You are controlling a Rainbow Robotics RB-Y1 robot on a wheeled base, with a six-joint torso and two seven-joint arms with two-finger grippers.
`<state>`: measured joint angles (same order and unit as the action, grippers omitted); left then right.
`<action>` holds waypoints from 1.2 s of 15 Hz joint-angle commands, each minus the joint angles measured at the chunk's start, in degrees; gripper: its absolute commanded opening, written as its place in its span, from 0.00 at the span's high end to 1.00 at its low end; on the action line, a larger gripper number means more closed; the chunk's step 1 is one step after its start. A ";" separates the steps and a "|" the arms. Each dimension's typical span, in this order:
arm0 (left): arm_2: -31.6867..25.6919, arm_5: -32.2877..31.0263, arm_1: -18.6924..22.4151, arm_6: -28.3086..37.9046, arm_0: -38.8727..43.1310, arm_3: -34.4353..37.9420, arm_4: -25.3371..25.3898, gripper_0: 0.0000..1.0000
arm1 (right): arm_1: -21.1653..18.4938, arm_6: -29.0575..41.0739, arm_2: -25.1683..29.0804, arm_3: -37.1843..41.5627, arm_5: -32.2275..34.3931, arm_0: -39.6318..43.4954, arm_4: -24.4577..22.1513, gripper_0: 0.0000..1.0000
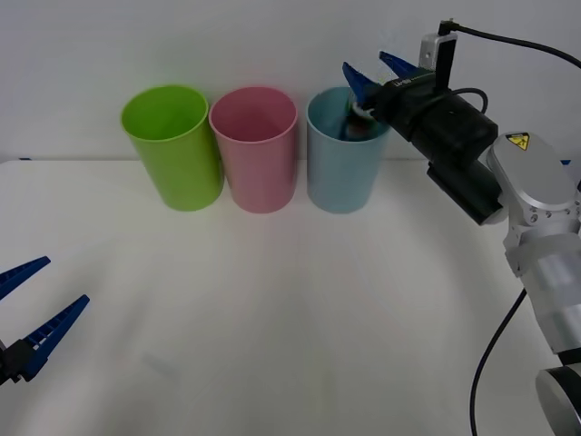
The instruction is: Grasp the object on the table and drop it into the matching bin: aluminum can to the light blue bin, PET bottle to the pink bin.
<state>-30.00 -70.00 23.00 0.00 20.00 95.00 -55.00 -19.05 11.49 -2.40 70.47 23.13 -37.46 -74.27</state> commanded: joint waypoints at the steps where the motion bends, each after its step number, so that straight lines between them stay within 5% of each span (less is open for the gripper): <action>1: 0.00 0.00 0.00 0.00 0.00 0.00 0.00 0.00 | -0.38 -0.42 -0.06 0.02 0.78 0.10 0.00 0.00; 10: 0.00 0.00 0.00 0.00 0.00 0.00 0.00 0.00 | -6.35 -0.86 0.29 10.56 8.25 9.60 5.01 0.00; 18: 0.00 0.00 0.00 0.00 0.00 0.00 0.00 0.00 | -17.51 -2.62 0.99 29.46 10.80 32.36 14.33 0.00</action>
<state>-30.00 -70.00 23.00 0.00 20.00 95.00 -55.00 -35.54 9.20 -1.59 98.12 33.87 -7.64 -60.80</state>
